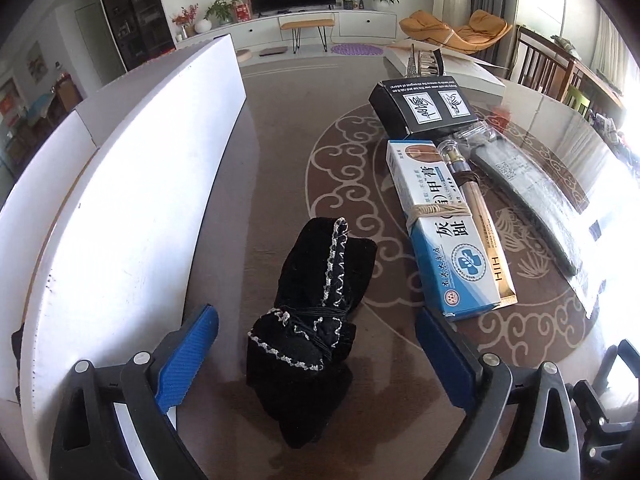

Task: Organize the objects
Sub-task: 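Grasp the black knit glove with the left tool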

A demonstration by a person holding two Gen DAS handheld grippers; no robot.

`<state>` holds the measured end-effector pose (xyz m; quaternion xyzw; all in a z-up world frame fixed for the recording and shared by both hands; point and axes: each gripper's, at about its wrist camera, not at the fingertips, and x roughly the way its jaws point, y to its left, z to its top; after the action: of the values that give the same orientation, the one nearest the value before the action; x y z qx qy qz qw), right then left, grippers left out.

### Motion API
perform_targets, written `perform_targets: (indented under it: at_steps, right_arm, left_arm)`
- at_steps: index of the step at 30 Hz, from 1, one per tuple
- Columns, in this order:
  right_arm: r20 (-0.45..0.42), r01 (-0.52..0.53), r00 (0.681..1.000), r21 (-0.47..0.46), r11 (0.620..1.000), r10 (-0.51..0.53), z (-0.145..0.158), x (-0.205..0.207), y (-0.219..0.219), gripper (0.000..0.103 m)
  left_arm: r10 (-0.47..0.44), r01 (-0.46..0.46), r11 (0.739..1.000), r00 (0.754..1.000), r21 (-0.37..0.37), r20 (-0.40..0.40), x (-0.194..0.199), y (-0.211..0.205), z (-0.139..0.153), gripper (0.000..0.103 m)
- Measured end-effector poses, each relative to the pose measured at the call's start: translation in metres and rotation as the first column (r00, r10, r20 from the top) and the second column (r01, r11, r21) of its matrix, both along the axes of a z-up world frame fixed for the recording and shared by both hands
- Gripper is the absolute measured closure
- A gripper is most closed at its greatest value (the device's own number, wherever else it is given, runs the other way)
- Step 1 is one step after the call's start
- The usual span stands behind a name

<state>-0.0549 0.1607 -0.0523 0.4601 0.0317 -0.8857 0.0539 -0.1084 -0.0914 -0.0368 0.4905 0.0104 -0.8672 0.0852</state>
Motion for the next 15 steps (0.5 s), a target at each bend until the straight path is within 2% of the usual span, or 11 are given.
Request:
perform_targets:
  at_steps: [1,2,3,4,6,9,12,14,15]
  right_arm:
    - [0.0,0.0,1.0,0.0,1.0,0.0,0.0,0.0,0.0,0.0]
    - [0.0,0.0,1.0,0.0,1.0,0.0,0.0,0.0,0.0,0.0]
    - [0.0,0.0,1.0,0.0,1.0,0.0,0.0,0.0,0.0,0.0]
    - [0.0,0.0,1.0,0.0,1.0,0.0,0.0,0.0,0.0,0.0]
    - [0.0,0.0,1.0,0.0,1.0,0.0,0.0,0.0,0.0,0.0]
    - [0.0,0.0,1.0,0.0,1.0,0.0,0.0,0.0,0.0,0.0]
    - [0.0,0.0,1.0,0.0,1.0,0.0,0.0,0.0,0.0,0.0]
    - [0.0,0.0,1.0,0.0,1.0,0.0,0.0,0.0,0.0,0.0]
    - [0.0,0.0,1.0,0.0,1.0,0.0,0.0,0.0,0.0,0.0]
  left_arm:
    - [0.001,-0.001,1.0,1.0,0.022,0.004,-0.001,-0.002,-0.004,0.004]
    - [0.004,-0.004,0.999,1.0,0.052,0.009,-0.001,-0.005,-0.008,0.014]
    - [0.013,-0.014,0.997,1.0,0.077,0.024,0.0,-0.008,-0.013,0.03]
    - [0.019,-0.018,0.998,1.0,0.058,-0.015,0.004,-0.007,-0.01,0.049]
    - [0.014,-0.012,0.998,0.999,0.064,-0.032,0.012,-0.004,-0.008,0.063]
    - [0.009,-0.007,0.996,0.999,0.092,-0.031,0.034,0.004,-0.007,0.063]
    - [-0.022,0.025,0.996,0.999,0.086,-0.033,0.067,0.022,-0.007,0.062]
    - [-0.045,0.048,0.997,0.998,0.06,-0.04,0.084,0.034,-0.009,0.059]
    - [-0.059,0.061,0.997,0.997,0.044,-0.043,0.088,0.038,-0.009,0.051]
